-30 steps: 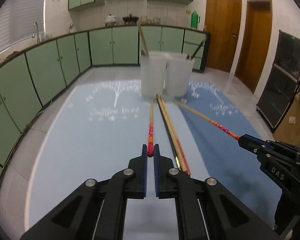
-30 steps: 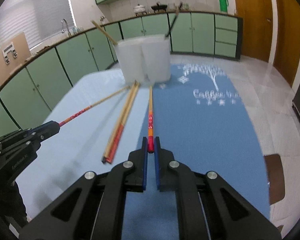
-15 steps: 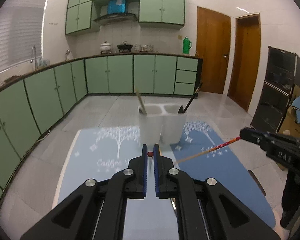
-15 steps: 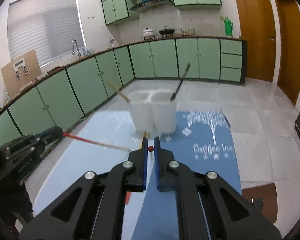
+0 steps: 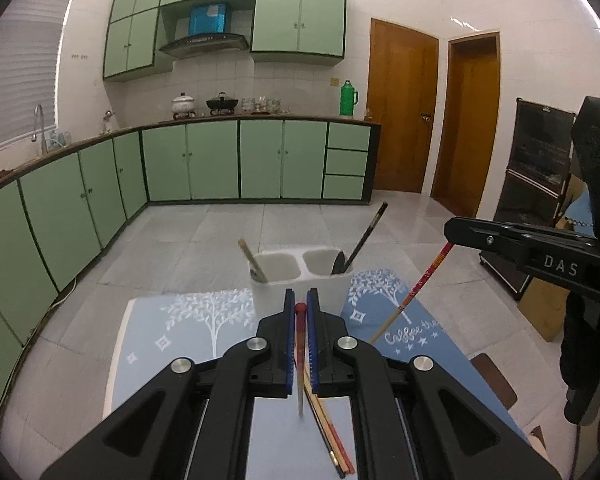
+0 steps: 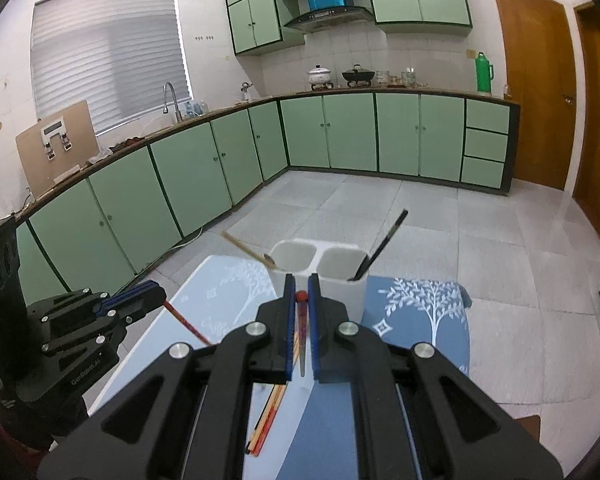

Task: Organize utensils
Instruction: 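Lower both chopsticks into the caddy compartments, then open both grippers to release the chopsticks in the caddy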

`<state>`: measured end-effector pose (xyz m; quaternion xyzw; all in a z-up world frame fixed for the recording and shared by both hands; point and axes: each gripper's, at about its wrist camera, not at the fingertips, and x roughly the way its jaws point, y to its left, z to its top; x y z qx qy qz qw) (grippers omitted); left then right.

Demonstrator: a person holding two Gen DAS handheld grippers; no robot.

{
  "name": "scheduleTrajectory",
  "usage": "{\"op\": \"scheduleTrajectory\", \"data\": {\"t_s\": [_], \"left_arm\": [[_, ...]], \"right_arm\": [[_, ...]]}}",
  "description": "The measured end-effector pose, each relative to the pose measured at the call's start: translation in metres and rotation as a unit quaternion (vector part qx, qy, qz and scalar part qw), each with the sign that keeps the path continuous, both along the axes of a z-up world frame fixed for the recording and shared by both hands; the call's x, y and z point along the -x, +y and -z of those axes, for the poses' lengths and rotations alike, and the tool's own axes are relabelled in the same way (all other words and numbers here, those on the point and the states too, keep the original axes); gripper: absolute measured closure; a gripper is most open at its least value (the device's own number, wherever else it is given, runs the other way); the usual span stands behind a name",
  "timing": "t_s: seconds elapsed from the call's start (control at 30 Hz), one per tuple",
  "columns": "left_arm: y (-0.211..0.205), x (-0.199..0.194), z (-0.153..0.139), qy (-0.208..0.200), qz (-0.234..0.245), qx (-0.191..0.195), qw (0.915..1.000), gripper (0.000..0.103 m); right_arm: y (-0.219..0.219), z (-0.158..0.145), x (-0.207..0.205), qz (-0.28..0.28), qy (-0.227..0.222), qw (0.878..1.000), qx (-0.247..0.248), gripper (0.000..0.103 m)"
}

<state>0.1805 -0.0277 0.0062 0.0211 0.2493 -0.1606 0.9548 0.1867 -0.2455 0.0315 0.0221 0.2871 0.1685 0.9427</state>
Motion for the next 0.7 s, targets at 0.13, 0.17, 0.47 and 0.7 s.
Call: {"op": "scheduleTrajectory", "data": {"t_s": [0.13,0.17,0.47,0.7], "left_arm": [[-0.002,-0.005,-0.014,-0.015,0.005,0.007,0.9999,0.097],[-0.002,-0.007,-0.015,-0.018,0.006,0.008,0.9998,0.097],[-0.011,-0.027,-0.063,-0.081,0.014,0.013,0.9965,0.097],[-0.026,-0.06,-0.104,-0.138,0.006,0.021,0.9901,0.097]], "right_arm": [[-0.003,-0.013,-0.007,-0.005,-0.011,1.0,0.001,0.098],[-0.004,-0.016,-0.009,-0.006,-0.013,1.0,0.001,0.098],[-0.023,-0.063,-0.026,-0.013,-0.045,0.999,-0.012,0.098],[-0.027,-0.104,-0.059,0.001,-0.086,0.996,0.0,0.098]]}}
